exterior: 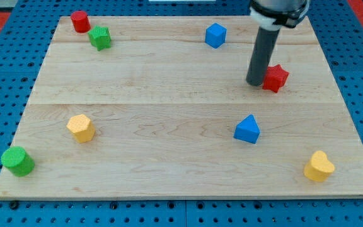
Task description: Place the heart below the red star
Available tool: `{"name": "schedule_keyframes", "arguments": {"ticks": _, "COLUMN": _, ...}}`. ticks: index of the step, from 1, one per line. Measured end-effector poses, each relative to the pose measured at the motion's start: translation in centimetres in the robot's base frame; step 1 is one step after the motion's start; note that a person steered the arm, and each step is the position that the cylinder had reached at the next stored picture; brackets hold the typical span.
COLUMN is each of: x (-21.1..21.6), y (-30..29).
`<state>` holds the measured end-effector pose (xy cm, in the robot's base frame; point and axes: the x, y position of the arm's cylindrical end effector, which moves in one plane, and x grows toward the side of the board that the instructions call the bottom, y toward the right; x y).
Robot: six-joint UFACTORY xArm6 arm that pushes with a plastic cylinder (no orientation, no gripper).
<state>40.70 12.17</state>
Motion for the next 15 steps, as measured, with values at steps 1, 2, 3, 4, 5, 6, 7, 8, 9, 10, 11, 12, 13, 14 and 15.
{"name": "schedule_keyframes", "arguments": {"ticks": 1, "x": 3.7, "y": 3.7}}
{"name": "schedule_keyframes", "arguments": {"ticks": 2, "x": 4.4, "y": 12.6}}
{"name": "schedule_keyframes", "arguments": {"ticks": 3, "x": 10.6, "y": 17.0}}
{"name": "schedule_keyframes", "arguments": {"ticks": 4, "x": 15.8, "y": 16.6}}
{"name": "schedule_keyframes", "arguments": {"ticks": 5, "x": 17.6, "y": 13.3}}
{"name": "schedule_keyframes", "arguments": {"ticks": 6, "x": 18.4, "y": 9.8}}
{"name": "schedule_keyframes", "arguments": {"ticks": 7, "x": 18.8, "y": 6.9}}
{"name": "schedule_keyframes", "arguments": {"ticks": 8, "x": 20.7, "y": 5.1}}
{"name": "schedule_keyframes", "arguments": {"ticks": 9, "x": 20.4, "y": 3.0}}
{"name": "schedule_keyframes", "arguments": {"ticks": 10, "x": 18.5, "y": 3.0}}
{"name": "schedule_keyframes", "arguments": {"ticks": 11, "x": 16.5, "y": 3.0}}
{"name": "schedule_keyframes", "arguments": {"ticks": 12, "x": 14.3, "y": 3.5}}
{"name": "schedule_keyframes", "arguments": {"ticks": 13, "x": 10.5, "y": 3.5}}
{"name": "schedule_keyframes", "arguments": {"ticks": 14, "x": 7.5, "y": 3.5}}
{"name": "schedule_keyframes", "arguments": {"ticks": 15, "x": 6.5, "y": 3.5}}
